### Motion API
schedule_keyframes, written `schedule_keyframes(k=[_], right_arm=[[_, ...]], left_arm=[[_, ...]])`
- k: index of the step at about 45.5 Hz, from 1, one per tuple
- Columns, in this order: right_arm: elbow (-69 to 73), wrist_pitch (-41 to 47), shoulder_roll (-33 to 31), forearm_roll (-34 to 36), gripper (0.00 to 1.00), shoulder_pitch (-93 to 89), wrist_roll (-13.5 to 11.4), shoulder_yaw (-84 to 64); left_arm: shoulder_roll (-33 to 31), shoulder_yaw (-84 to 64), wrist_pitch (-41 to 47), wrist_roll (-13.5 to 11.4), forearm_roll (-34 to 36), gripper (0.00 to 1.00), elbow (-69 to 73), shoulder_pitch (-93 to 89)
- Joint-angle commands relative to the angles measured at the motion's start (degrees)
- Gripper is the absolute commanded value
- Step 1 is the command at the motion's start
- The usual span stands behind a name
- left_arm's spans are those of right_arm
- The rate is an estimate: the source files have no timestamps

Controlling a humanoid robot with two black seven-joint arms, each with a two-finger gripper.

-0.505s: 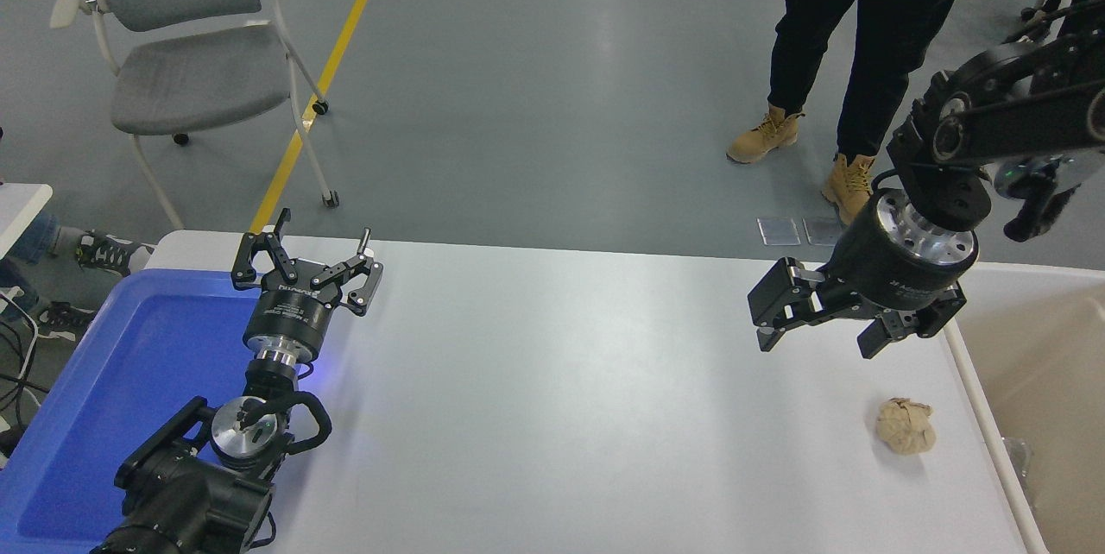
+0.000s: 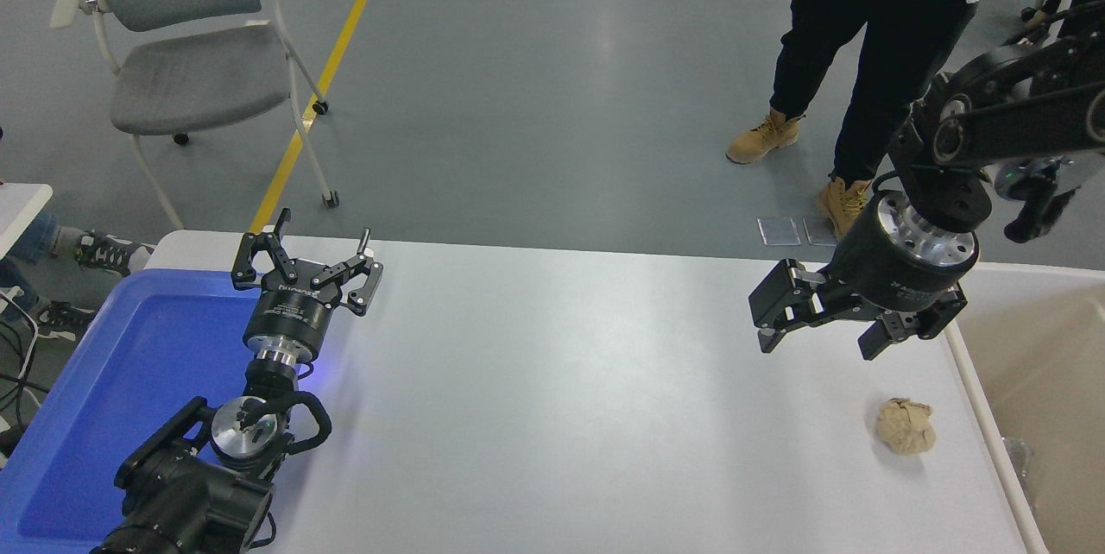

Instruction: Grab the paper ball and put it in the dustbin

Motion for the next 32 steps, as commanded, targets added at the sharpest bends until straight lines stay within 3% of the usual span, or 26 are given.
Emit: schedule_keyframes(k=[1, 15, 32], right_arm=[[-0.5, -0.1, 0.0, -0.1, 1.0, -0.1, 0.0, 0.4], [-6.1, -0.1, -5.3, -3.3, 1.0, -4.1, 0.1, -0.2], [-24.5, -0.3, -19.6, -26.8, 1.0, -24.2, 0.1, 9.8]], left_arm=[[0.0, 0.0, 0.0, 0.0, 0.0, 0.99, 0.0, 0.0], [0.0, 0.0, 0.0, 0.1, 0.0, 0.99, 0.0, 0.0], [0.0, 0.0, 0.0, 0.0, 0.0, 0.99, 0.0, 0.0]])
